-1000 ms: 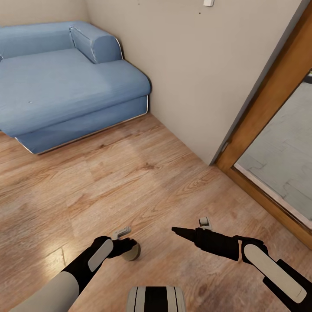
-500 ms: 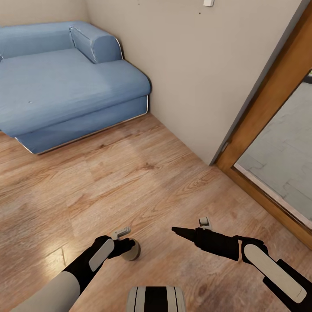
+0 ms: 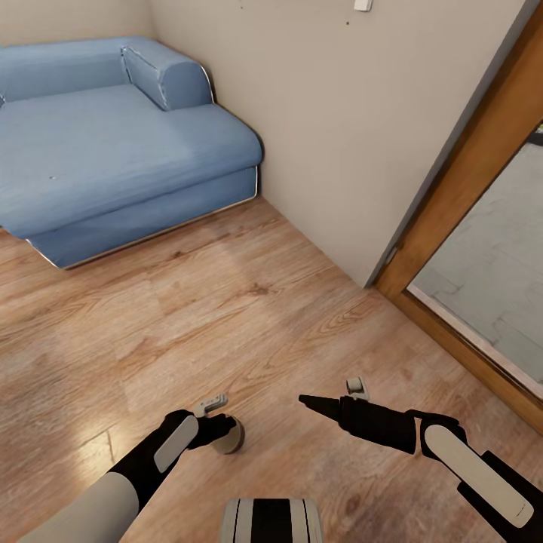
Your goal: Place each of the two pumpkins and all three candles from the living room inside a cabinet in the living room (use any cabinet), then make sure every cabinet is closed, and position the cauldron so it is next to a table in the living room.
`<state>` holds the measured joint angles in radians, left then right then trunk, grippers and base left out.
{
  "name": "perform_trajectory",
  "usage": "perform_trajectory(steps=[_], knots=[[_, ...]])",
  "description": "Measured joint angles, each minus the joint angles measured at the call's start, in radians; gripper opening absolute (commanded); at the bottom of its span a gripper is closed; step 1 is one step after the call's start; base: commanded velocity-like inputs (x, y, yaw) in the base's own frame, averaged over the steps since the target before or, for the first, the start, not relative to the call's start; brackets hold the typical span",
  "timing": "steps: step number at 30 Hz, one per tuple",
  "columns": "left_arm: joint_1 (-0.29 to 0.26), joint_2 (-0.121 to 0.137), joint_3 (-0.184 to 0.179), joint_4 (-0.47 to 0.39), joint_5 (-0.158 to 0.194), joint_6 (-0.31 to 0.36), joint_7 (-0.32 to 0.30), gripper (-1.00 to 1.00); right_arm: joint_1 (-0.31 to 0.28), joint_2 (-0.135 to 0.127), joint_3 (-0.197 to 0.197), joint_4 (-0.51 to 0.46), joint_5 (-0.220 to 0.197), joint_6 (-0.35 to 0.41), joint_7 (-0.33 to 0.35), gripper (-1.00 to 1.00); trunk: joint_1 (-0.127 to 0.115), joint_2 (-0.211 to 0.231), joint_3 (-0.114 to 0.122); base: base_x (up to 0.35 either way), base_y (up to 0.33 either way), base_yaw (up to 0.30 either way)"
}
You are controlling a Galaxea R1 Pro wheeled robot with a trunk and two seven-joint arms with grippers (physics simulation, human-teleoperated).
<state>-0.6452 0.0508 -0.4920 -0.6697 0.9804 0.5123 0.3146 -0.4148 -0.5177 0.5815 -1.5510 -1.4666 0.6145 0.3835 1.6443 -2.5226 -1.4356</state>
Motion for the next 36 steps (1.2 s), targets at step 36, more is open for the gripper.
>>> perform_trajectory(steps=[36], knots=[[0.0, -0.002, -0.001, 0.0, -0.002, -0.002, -0.034, 1.0, 0.0, 0.0, 0.0, 0.0, 0.0, 0.0, -0.001, 1.0, 0.002, -0.001, -0.015, 0.0, 0.0, 0.0]])
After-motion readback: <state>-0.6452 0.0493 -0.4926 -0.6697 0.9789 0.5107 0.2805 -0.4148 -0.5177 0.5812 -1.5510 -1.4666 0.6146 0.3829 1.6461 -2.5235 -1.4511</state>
